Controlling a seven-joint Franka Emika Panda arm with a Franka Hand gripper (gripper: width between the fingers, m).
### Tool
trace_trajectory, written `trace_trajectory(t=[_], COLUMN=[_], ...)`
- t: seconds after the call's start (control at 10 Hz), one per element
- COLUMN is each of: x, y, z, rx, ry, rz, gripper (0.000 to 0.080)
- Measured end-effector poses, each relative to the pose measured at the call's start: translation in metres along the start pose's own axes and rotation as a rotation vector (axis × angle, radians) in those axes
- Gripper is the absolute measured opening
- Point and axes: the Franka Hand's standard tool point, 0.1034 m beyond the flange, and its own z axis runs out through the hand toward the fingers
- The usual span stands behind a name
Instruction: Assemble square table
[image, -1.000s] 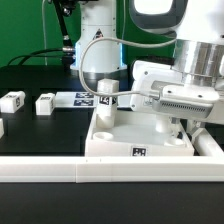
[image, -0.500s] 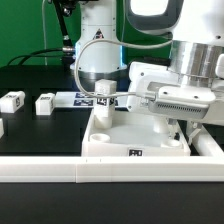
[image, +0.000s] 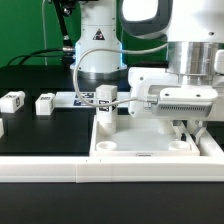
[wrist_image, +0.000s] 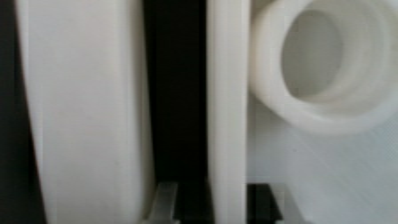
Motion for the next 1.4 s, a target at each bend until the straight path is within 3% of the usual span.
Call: trace_trajectory(t=[0.2, 0.5, 0.8, 0.9, 1.0, 1.2, 1.4], x=[0.001, 0.0, -0.003, -0.004, -0.007, -0.01, -0.021], y=[0.0, -0.007, -0.025, -0.029, -0.028, -0.029, -0.029], z=[0.0, 0.001, 0.002, 0.001, -0.003, -0.01, -0.031], rx=[0.023, 0.034, 0.064, 0.072, 0.073, 0.087, 0.083], ry=[0.013, 0.017, 0.022, 0.022, 0.015, 0.012, -0.025], rz=[0.017, 0.023, 0.04, 0.053, 0.071, 0.094, 0.117], gripper=[0.0063, 0.0063, 0.0455, 0.0455, 0.0602, 0.0635, 0.0649])
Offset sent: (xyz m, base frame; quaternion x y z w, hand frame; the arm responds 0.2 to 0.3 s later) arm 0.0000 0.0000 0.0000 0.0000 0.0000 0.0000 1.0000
